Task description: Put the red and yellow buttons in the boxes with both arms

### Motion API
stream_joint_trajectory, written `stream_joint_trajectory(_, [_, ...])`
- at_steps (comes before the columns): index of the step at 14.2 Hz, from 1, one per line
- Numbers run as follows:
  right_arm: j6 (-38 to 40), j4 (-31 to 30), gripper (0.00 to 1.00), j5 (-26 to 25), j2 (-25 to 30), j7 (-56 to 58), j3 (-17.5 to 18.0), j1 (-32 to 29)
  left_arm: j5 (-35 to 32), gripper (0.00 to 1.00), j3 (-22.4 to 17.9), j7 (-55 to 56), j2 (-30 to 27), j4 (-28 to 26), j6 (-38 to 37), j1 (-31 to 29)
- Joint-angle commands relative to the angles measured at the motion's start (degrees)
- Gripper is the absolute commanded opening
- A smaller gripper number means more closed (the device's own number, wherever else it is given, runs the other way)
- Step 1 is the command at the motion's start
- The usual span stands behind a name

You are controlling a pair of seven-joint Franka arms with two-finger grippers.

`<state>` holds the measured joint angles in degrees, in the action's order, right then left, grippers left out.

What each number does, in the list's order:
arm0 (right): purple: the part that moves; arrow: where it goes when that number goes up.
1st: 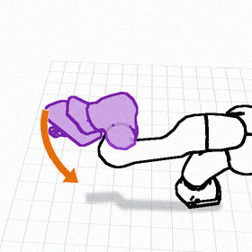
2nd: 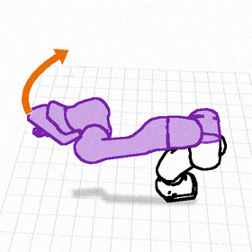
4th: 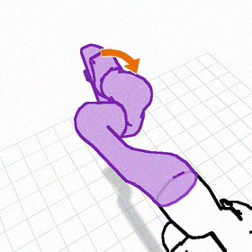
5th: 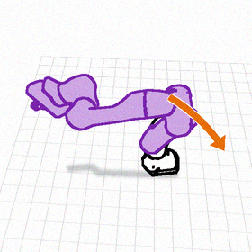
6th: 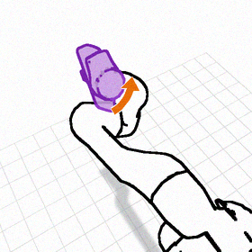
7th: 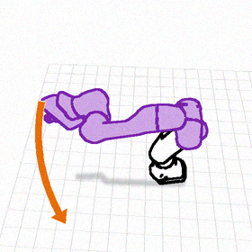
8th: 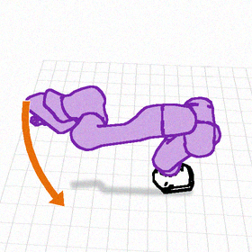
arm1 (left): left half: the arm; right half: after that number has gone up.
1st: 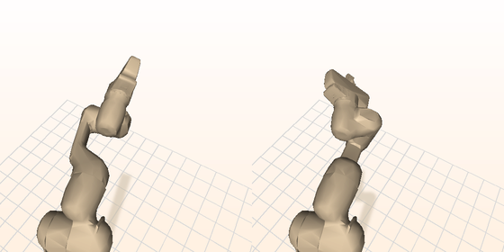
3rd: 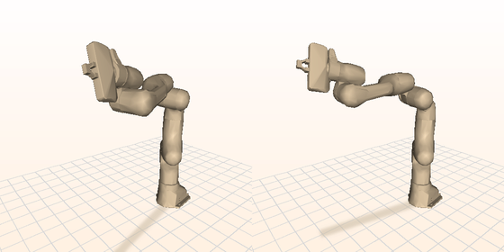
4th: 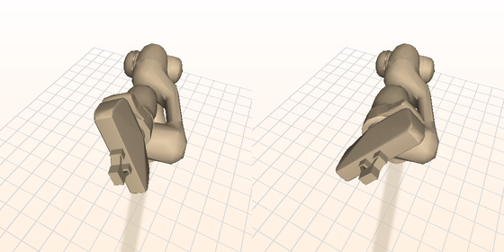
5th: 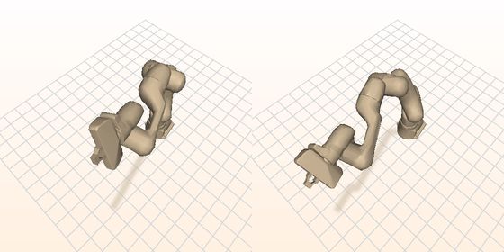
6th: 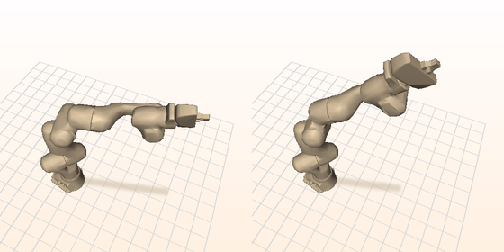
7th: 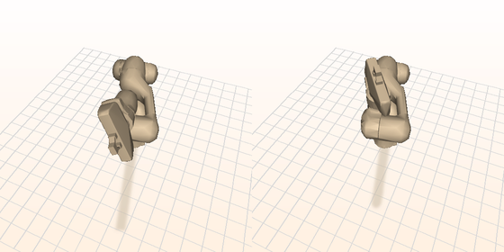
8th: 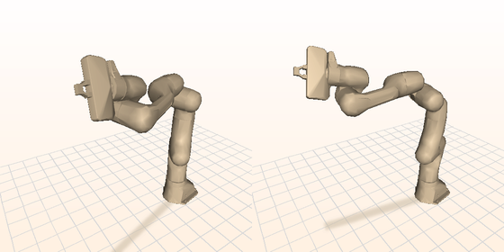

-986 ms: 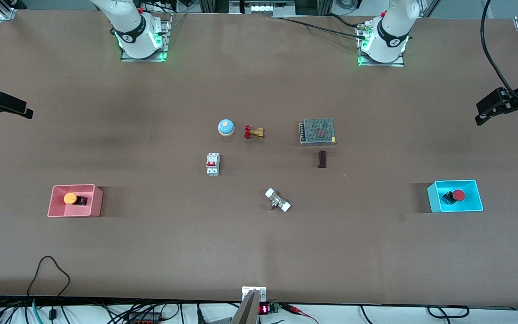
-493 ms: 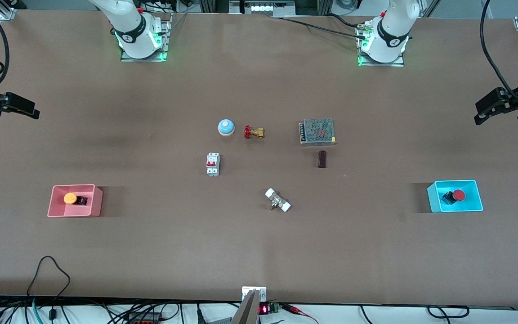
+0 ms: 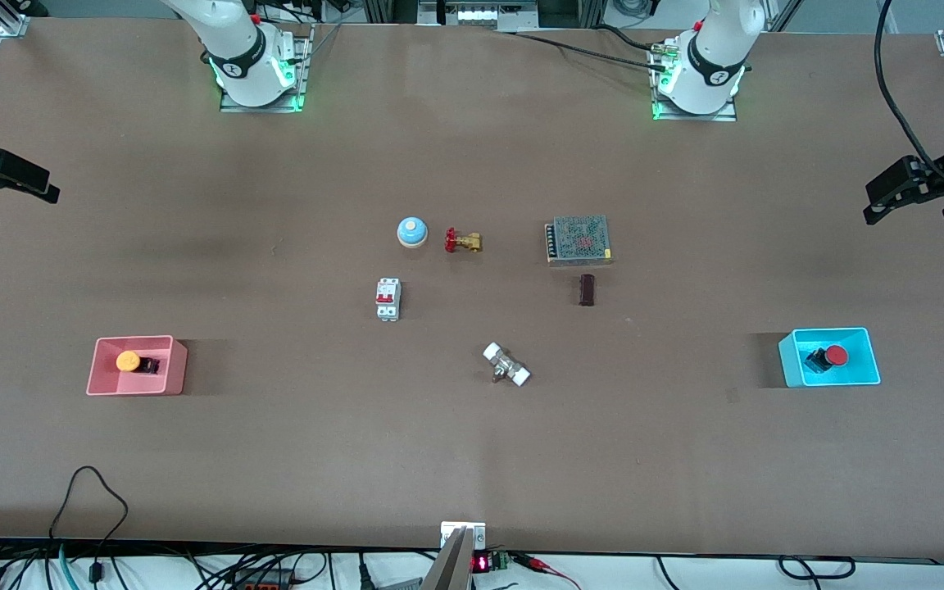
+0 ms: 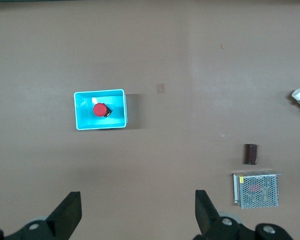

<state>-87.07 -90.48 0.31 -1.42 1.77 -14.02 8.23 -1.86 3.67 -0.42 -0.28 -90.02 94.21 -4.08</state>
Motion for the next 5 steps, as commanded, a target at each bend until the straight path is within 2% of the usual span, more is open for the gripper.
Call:
stream_joint_trajectory(1, [-0.8, -1.8, 1.00, -0.8, 1.7, 0.2, -0.4, 0.9, 0.9, 1.00, -5.0, -1.3, -1.5, -0.5, -0.9, 4.7])
stream_joint_trajectory(5, [-0.6, -1.8, 1.00, -0.8, 1.7, 0.2, -0.5, 0.9, 0.8, 1.00, -4.5, -0.8, -1.5, -0.4, -0.9, 4.2])
